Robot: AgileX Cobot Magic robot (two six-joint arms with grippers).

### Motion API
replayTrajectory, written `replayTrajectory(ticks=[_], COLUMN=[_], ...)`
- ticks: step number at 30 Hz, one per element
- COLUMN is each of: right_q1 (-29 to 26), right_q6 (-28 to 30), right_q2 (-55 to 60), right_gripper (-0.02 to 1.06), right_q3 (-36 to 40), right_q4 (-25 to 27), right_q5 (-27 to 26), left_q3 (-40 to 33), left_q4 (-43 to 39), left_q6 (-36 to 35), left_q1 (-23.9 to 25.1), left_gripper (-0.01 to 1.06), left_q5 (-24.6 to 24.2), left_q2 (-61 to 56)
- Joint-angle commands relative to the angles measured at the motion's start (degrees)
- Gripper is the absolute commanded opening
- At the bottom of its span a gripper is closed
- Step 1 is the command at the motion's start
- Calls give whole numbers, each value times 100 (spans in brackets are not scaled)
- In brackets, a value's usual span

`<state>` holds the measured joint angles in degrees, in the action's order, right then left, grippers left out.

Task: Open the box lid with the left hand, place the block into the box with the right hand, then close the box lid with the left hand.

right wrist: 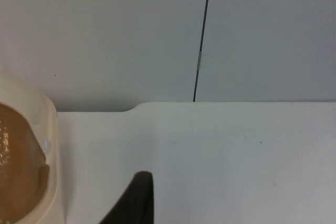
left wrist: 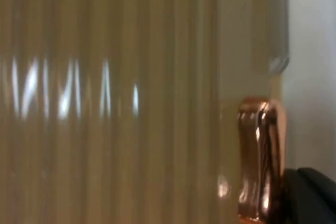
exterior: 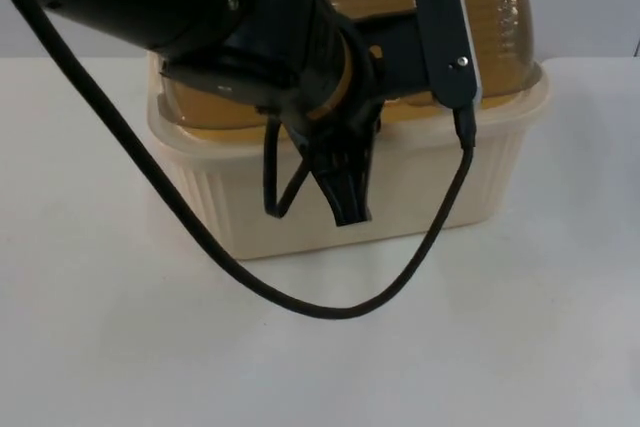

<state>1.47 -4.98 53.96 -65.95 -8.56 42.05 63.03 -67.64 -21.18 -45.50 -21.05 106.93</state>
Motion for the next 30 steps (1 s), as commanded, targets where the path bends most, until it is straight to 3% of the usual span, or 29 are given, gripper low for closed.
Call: replayTrajectory(ticks=[1, 9, 15, 19, 20, 24, 30], right_q1=[-14, -14, -14, -14, -14, -14, -14], right_q6=[47, 47, 47, 47, 47, 47, 47], right_q2=[-21, -21, -21, -21, -21, -21, -21], right_gripper=[105, 105, 105, 105, 105, 105, 105], right_q3=[-31, -31, -31, -31, -31, -31, -31], right_q4=[-9, -9, -9, -9, -9, -9, -9], right_q5=[-39, -39, 25, 33, 33, 33, 33], left_q3=[26, 230, 571, 834, 834, 1409, 1940], left_q4=[-63, 312, 596, 1649, 1649, 3553, 4346], left_q6=[125, 863, 1468, 2737, 2737, 4617, 5325], left_q1=[32, 59, 351, 596, 596, 960, 1317], left_gripper=[0, 0, 0, 0, 0, 0, 0], left_q5=[-107, -232, -424, -649, -649, -1027, -1379], left_q2=[-31, -147, -135, -135, -135, -135, -135])
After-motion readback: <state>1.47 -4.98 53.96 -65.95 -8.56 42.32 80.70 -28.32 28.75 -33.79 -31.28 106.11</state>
